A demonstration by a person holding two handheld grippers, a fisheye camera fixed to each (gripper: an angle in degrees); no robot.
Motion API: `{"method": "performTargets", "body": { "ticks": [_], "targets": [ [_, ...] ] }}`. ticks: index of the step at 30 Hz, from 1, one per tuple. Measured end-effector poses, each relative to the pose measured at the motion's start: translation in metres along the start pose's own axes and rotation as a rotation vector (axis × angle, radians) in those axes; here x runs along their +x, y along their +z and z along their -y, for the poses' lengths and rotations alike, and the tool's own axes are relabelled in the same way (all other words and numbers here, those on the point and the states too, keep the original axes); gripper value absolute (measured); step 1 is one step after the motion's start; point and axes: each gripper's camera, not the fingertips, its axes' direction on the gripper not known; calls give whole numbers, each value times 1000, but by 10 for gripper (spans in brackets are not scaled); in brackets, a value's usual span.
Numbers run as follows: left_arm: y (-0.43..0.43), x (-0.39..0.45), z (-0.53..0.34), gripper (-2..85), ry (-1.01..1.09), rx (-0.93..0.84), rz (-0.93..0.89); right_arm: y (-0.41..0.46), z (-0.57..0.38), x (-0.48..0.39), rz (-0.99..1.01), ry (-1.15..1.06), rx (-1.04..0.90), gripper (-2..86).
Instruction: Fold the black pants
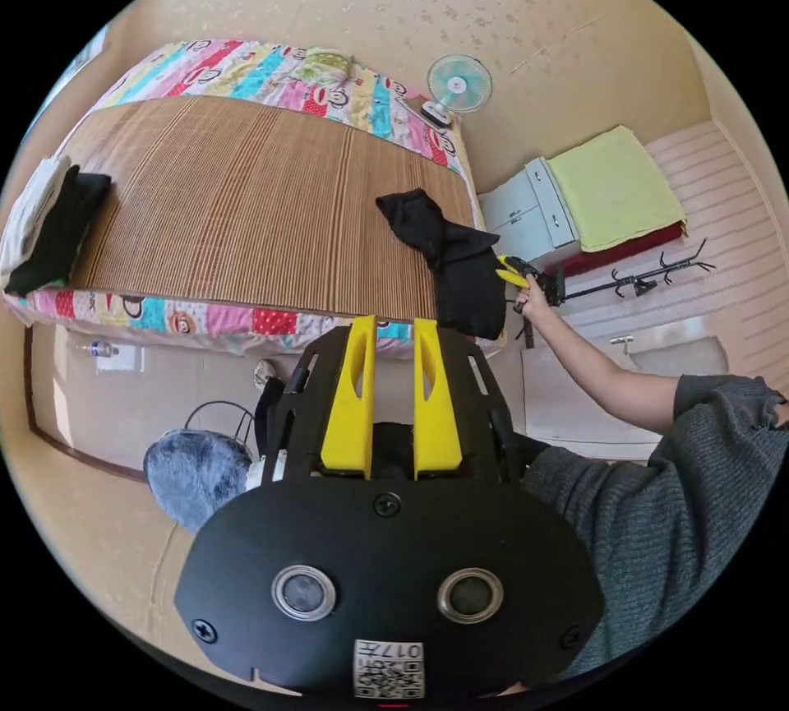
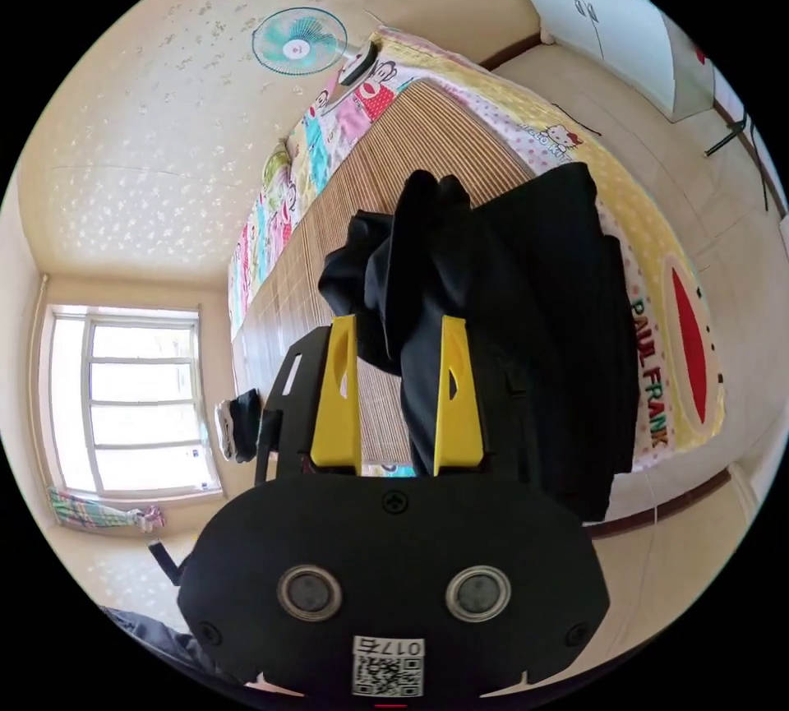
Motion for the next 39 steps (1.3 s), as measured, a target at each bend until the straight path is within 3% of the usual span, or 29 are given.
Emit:
{"method": "performTargets", "body": {
  "ticks": [4,8,13,18,20,25,29,31,33,35,39],
  "targets": [
    [-16,-30,-2,77,-63,-17,43,25,42,-14,26,51,7,78],
    [-32,-63,17,77,-94,-10,-9,24,58,-87,605,-179,24,28],
    [-46,-81,79,77,16,-14,-91,-28,64,-240,975,-550,62,16],
    [-74,-58,167,94,276,2,-178,-98,48,-402,958,-885,-11,13],
    [-89,-40,191,112,378,43,-221,-109,24,-468,890,-1022,-153,14],
    [-125,42,227,163,710,224,-325,-87,-41,-537,777,-1175,-395,16],
    [-133,115,220,154,899,279,-480,-73,-58,-513,787,-1068,-414,22],
    [-132,126,204,47,930,313,-484,-89,-53,-476,768,-1021,-334,29],
    [-124,123,194,13,954,234,-618,-109,-43,-428,716,-930,-238,41],
    [-123,114,193,5,945,175,-793,-126,-26,-349,542,-685,-88,60],
    [-139,104,197,1,959,196,-1117,-105,-10,-230,232,-221,-60,134]
  ]
}}
